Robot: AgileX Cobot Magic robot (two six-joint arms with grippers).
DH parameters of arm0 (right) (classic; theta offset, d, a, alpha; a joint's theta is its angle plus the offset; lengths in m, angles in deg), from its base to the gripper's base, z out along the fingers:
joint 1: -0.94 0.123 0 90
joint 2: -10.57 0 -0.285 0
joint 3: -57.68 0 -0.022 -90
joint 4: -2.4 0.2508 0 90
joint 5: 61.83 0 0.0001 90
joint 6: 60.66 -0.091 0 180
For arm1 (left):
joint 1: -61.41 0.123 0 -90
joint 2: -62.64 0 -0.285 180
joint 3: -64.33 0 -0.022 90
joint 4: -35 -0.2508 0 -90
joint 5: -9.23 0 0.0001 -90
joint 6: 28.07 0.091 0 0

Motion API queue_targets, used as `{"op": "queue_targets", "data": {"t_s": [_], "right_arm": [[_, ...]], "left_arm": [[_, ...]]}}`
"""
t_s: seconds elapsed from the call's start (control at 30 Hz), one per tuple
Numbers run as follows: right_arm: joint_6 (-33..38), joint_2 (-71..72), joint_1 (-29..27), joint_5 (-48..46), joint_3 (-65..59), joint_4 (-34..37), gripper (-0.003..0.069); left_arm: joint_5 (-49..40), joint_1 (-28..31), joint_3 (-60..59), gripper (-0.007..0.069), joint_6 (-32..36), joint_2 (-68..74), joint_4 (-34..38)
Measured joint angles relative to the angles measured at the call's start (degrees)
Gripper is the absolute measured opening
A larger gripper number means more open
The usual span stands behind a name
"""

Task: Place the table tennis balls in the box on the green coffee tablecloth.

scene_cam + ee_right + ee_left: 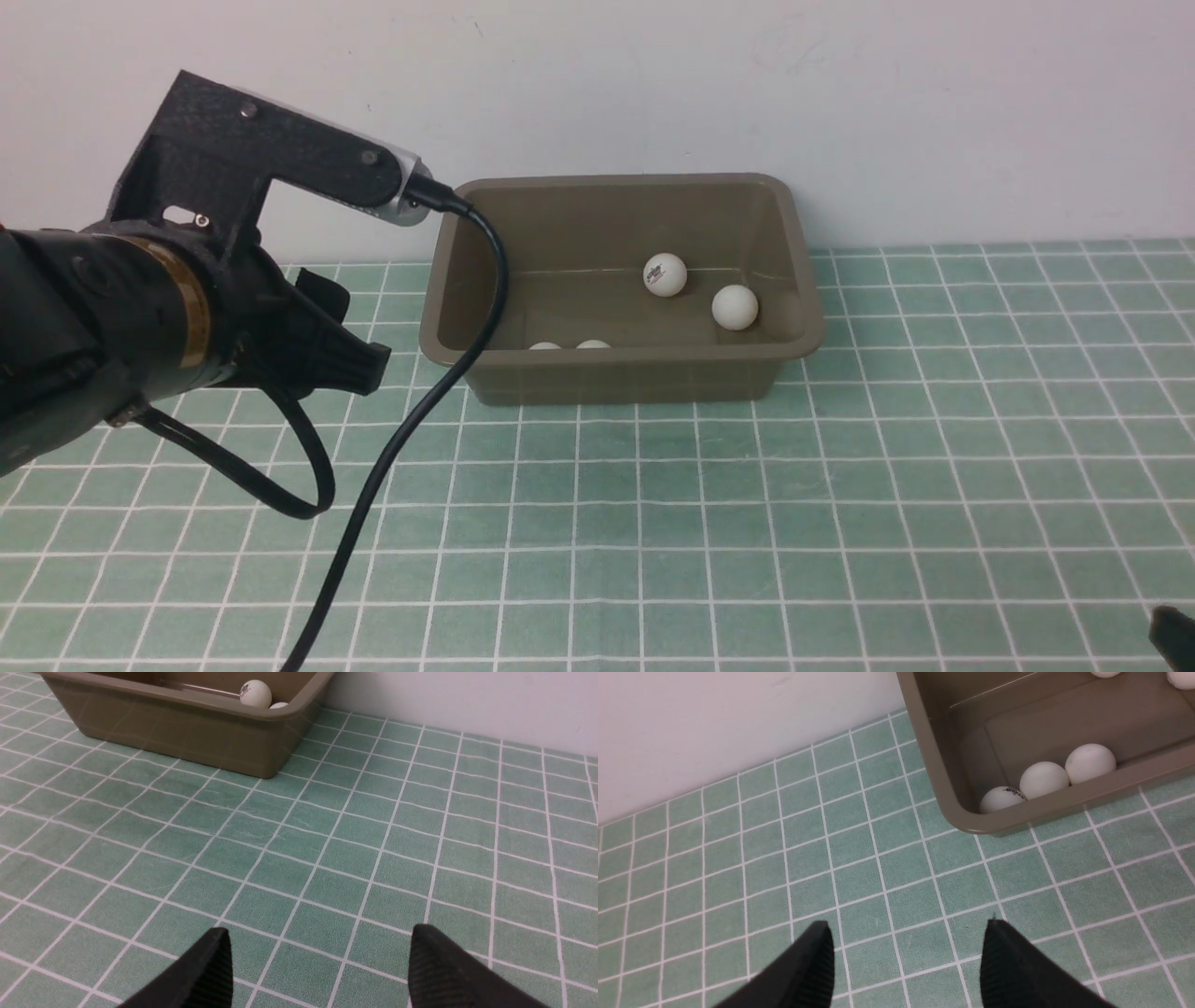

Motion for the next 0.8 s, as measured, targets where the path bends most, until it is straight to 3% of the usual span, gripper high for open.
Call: {"op": "queue_targets", "data": {"t_s": [0.4,0.8], "right_arm": [[0.0,0.0,-0.4,3.1,-4.4,0.6,0.0462],[0.0,2.4,-8.7,6.6,-7.8,7.6,0.0462]], "left_arm": [[0.0,0.0,0.0,0.0384,0.0,0.0,0.0],[0.0,0.0,0.0,0.0384,0.0,0.0,0.0]]}}
